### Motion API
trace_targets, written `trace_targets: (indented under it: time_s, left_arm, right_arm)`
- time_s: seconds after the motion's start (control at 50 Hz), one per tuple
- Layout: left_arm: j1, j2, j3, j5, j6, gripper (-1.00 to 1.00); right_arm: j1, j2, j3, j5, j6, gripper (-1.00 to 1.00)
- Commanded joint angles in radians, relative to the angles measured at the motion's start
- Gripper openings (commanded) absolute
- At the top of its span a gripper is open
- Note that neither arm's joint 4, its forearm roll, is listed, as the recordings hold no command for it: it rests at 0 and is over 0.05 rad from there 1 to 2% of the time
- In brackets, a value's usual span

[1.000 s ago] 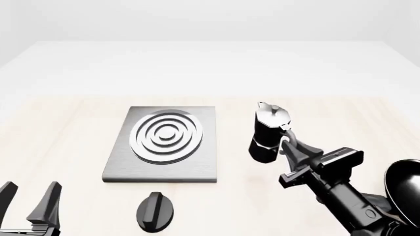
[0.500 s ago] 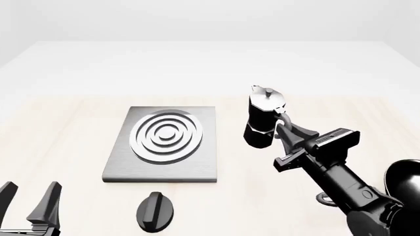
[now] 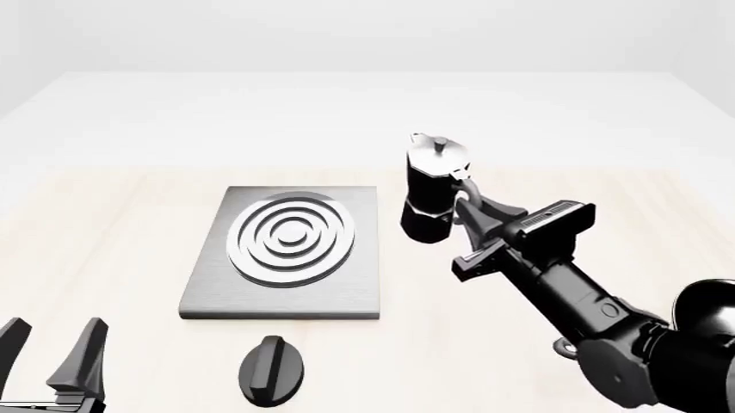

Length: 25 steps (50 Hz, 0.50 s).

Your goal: Put the moka pot on the stove.

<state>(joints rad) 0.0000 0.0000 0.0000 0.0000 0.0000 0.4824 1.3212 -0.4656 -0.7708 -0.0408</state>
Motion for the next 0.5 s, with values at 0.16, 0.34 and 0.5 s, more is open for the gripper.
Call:
trace_targets:
  time_s: [0.16,0.34,0.5]
  left_arm:
    - [0.000,0.000,0.000,0.000,0.000,1.00]
    - [0.000,0.000,0.000,0.000,0.000,1.00]
    - [0.000,0.000,0.000,0.000,0.000,1.00]
  right_arm:
    - [0.048,0.107,-0.104,-0.034,0.017,-1.00]
    - [0.063,0.155,-0.141,-0.049,0.021,-1.00]
    - [0.081,0.189,-0.175,-0.056,0.024,-1.00]
